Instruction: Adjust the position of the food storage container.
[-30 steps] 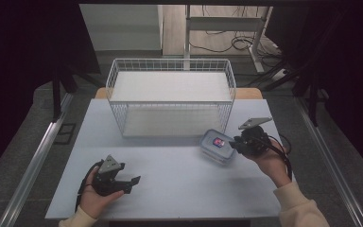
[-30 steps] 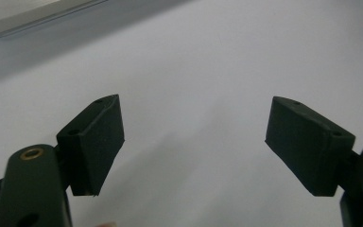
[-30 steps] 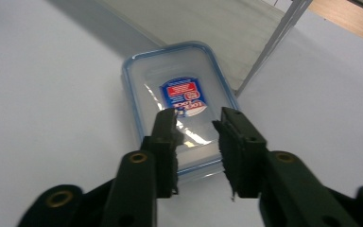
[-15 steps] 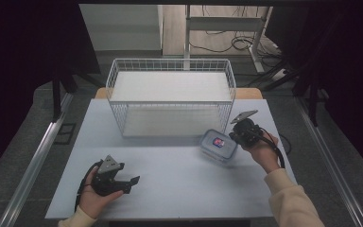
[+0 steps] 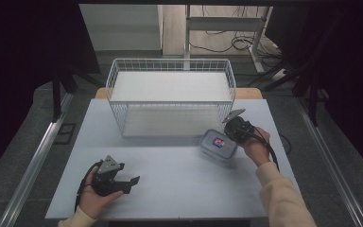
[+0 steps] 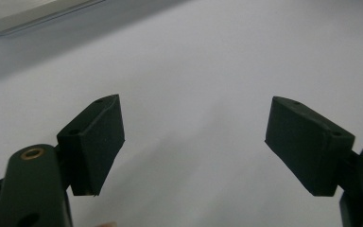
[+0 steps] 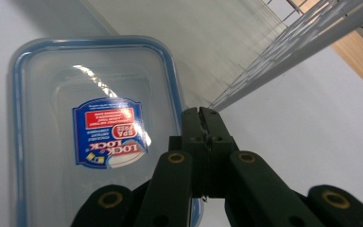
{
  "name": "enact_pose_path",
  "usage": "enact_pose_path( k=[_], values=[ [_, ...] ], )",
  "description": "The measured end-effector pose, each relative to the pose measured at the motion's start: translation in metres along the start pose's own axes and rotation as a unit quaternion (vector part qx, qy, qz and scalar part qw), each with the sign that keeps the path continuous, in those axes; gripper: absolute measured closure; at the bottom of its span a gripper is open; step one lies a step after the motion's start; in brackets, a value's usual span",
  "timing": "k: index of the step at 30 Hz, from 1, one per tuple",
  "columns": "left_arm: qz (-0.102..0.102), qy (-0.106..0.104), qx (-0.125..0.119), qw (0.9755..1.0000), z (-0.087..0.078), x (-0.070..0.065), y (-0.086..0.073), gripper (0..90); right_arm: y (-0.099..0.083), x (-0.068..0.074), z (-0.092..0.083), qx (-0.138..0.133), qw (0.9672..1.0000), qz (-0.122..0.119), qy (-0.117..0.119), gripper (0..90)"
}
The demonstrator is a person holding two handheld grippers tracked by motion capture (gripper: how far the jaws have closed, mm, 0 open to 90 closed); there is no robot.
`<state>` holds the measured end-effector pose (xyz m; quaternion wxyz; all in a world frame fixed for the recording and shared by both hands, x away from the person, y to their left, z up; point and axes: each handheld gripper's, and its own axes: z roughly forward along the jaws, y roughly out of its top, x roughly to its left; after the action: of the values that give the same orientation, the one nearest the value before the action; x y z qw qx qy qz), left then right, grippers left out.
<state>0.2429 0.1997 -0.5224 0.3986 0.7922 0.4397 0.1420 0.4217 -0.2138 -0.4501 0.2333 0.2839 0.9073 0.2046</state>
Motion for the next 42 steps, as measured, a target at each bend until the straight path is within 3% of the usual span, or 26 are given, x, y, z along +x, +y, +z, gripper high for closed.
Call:
enact_pose_path(
  k=[7,13,19,22,32,42],
  values=[
    [-0.001,-0.001,-0.001,1.0000,-0.001,0.001,0.000,20.3,0.002,0.002,0.013,0.016,0.9995,-0.021,-0.015,89.6],
    [-0.001,-0.001,0.000,1.0000,0.000,0.001,0.000,20.3,0.003,0.002,0.016,0.018,0.9994,-0.024,-0.019,89.6],
    [-0.002,-0.002,-0.001,1.0000,-0.001,0.001,0.000,20.3,0.006,0.001,0.023,0.023,0.9987,-0.043,-0.018,89.7],
    [-0.002,-0.002,0.000,1.0000,-0.001,0.001,0.000,20.3,0.005,0.003,0.027,0.033,0.9984,-0.046,-0.010,89.8],
    [-0.002,-0.003,0.000,1.0000,-0.001,0.000,0.000,20.5,0.011,0.015,0.026,0.020,0.9973,-0.067,0.019,89.8],
    [-0.002,-0.005,-0.001,1.0000,-0.001,0.002,0.000,20.6,0.020,0.042,0.022,0.011,0.9926,-0.106,0.059,89.8]
  ],
)
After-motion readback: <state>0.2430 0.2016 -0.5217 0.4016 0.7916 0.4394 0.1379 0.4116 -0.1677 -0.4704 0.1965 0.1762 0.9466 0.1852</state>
